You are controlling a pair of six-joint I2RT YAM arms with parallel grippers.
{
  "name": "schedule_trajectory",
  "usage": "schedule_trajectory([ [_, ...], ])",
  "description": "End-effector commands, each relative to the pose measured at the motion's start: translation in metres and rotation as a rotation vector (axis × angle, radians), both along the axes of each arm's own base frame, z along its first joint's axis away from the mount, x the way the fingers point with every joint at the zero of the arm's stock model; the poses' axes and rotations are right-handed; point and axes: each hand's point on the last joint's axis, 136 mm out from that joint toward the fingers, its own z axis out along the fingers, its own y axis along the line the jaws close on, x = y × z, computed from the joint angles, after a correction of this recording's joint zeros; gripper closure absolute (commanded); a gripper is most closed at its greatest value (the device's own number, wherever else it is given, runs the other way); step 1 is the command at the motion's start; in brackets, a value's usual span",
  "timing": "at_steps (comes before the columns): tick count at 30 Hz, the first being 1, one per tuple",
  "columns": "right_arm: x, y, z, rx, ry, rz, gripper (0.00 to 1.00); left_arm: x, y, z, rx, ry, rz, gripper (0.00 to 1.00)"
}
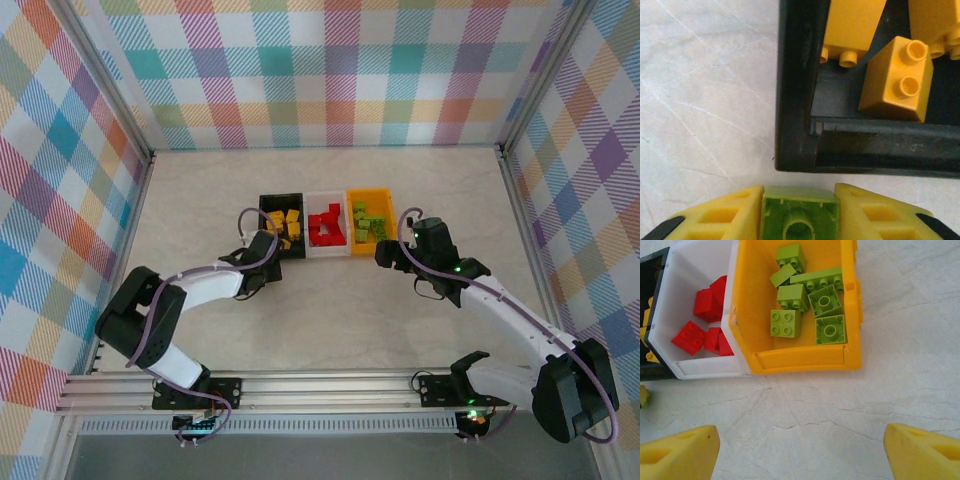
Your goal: Sort the legos into containers by color
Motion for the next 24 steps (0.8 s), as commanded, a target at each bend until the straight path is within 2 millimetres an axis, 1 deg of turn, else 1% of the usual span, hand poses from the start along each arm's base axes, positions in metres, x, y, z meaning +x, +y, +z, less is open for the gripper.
schedule_trajectory([
  [1,0.004,-0.001,0.013,0.015,-0.037,-0.016,0.15,-0.013,-0.009,0.015,-0.027,-0.022,-0.035,0.64],
  [3,0.004,-0.002,0.013,0.010,-0.040,-0.022,0.14,-0.023,-0.021,0.028,-0.057,-0.045,-0.065,0.65],
  [5,0.005,-0.004,0.011,0.005,-0.038,-0.033,0.14,-0.029,-0.039,0.047,-0.088,-0.082,-0.102,0.65],
  [6,0.005,-0.004,0.011,0.007,-0.040,-0.036,0.14,-0.030,-0.049,0.058,-0.096,-0.099,-0.124,0.65],
  [8,0.004,-0.005,0.010,0.009,-0.036,-0.041,0.14,-0.025,-0.071,0.078,-0.125,-0.130,-0.160,0.65],
  [10,0.004,-0.004,0.009,0.014,-0.034,-0.043,0.14,-0.013,-0.094,0.090,-0.179,-0.140,-0.186,0.65],
  [12,0.003,-0.005,0.008,0.014,-0.030,-0.043,0.14,0.003,-0.120,0.101,-0.232,-0.146,-0.211,0.65],
  [15,0.001,-0.006,0.006,0.008,-0.022,-0.045,0.14,0.027,-0.159,0.112,-0.300,-0.149,-0.252,0.66],
  [17,-0.001,-0.007,0.004,0.003,-0.017,-0.046,0.14,0.042,-0.179,0.115,-0.317,-0.153,-0.271,0.66],
  [19,-0.002,-0.008,0.003,0.000,-0.015,-0.043,0.14,0.054,-0.194,0.112,-0.320,-0.139,-0.283,0.67],
  [21,-0.003,-0.009,0.002,-0.005,-0.015,-0.043,0.14,0.067,-0.211,0.117,-0.332,-0.146,-0.301,0.67],
  [24,-0.003,-0.009,0.000,-0.009,-0.012,-0.044,0.13,0.082,-0.229,0.120,-0.329,-0.148,-0.318,0.67],
])
